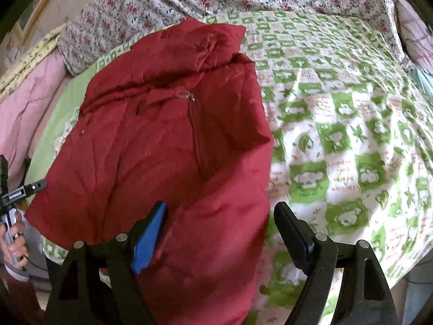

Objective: Fold large clothes

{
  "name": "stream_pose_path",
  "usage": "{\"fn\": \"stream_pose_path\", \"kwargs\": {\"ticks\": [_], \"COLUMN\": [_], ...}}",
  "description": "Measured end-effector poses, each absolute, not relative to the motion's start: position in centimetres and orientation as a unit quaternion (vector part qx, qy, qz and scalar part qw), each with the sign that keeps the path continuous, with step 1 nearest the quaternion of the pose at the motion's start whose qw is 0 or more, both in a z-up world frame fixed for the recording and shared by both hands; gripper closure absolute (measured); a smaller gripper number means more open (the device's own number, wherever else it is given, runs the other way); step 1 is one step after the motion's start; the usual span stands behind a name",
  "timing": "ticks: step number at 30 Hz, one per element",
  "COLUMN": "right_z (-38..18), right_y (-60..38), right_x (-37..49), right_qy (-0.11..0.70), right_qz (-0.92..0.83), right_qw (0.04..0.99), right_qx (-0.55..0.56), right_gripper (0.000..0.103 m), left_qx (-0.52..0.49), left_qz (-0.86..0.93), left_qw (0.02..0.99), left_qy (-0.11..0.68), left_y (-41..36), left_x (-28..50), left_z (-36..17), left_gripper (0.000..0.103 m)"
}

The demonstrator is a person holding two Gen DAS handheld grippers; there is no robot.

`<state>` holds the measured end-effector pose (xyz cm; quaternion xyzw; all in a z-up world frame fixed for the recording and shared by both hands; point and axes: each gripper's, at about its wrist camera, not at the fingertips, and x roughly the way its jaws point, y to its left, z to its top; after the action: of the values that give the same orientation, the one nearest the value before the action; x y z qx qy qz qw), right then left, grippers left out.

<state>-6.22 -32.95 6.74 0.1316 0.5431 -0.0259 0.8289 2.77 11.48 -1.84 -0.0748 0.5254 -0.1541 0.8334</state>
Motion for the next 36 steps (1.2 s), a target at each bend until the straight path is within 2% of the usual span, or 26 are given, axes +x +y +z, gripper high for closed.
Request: {"fn": "stream_pose_path", "kwargs": {"ticks": [2,6,12,21,22,24,28,36], "right_z": [6.7,6.8,7.3,6.9,6.9,6.8,6.8,6.4], "right_y": [-33.7,-35.0,-34.5,-33.5,-33.5,-33.3,-33.0,-32.9], "right_x": [-7.0,-8.5,-9.1,-9.1,-9.0,-8.9,-8.8,-8.5], "right_qy": [0.545,0.543,0.530,0.529,0.528,0.529,0.530,0.533], "right_qz": [-0.031,-0.030,-0.012,0.015,0.015,0.016,0.019,0.036], "right_qw": [0.827,0.825,0.833,0.831,0.831,0.831,0.831,0.826], "right_qx": [0.135,0.154,0.160,0.172,0.173,0.171,0.169,0.181], "right_gripper": [0.024,0.037,0.044,0.044,0.044,0.043,0.041,0.041], "left_qx": [-0.067,-0.053,-0.041,-0.043,-0.037,-0.027,-0.040,-0.075], "left_qz": [-0.157,-0.163,-0.157,-0.138,-0.135,-0.132,-0.134,-0.166], "left_qw": [0.833,0.834,0.836,0.866,0.868,0.864,0.842,0.824], "left_qy": [0.526,0.525,0.524,0.480,0.476,0.485,0.521,0.536], "left_y": [11.5,11.5,12.0,13.5,13.6,13.6,13.9,14.2], "left_x": [2.4,1.6,0.6,-1.6,-1.8,-1.6,-1.0,-0.6], "left_z": [-2.0,-2.1,-2.7,-1.2,-0.9,-1.4,-3.5,-4.4], "left_gripper": [0.064,0.060,0.058,0.055,0.051,0.047,0.046,0.043]}}
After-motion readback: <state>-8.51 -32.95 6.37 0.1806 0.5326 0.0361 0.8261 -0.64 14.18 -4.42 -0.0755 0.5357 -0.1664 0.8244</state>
